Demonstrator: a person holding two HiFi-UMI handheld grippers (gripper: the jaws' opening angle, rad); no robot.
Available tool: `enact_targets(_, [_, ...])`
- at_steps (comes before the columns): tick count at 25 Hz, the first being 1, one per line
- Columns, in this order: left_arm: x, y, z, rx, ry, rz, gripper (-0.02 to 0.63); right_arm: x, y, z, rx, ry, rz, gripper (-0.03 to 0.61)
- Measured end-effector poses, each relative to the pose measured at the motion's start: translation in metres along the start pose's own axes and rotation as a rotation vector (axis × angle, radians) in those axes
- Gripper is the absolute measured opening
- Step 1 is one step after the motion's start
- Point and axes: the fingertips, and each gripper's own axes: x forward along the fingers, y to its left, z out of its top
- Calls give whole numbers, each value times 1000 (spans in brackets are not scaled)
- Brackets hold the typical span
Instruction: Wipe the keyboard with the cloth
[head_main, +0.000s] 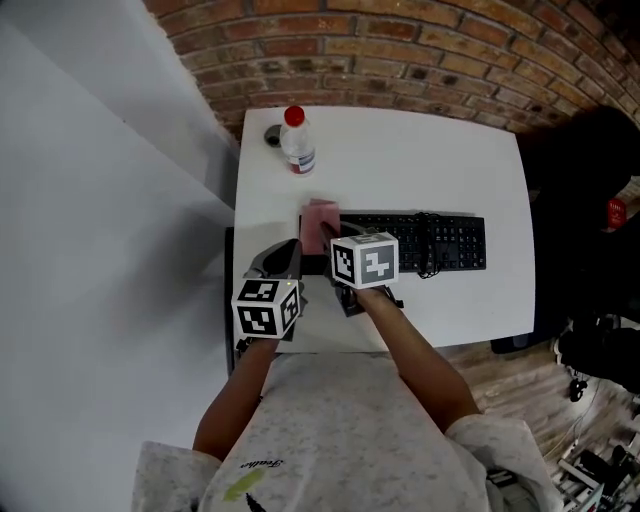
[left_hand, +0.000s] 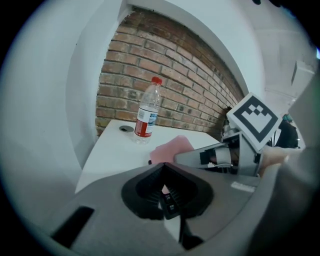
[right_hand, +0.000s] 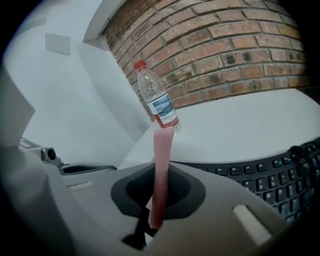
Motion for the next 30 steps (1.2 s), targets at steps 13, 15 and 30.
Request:
enact_targets(13, [10,-26,-1,53,35,-142,-6,-24,-27,-1,6,-39,-120,6])
enact_targets(15, [13,-32,-1,62,34,-148,-6,-28,-33,-2,3,-43,-127,6])
enact_targets(30, [36,-75,9,75,28,-136,-6,-62,-76,-3,-1,-47,-125,6])
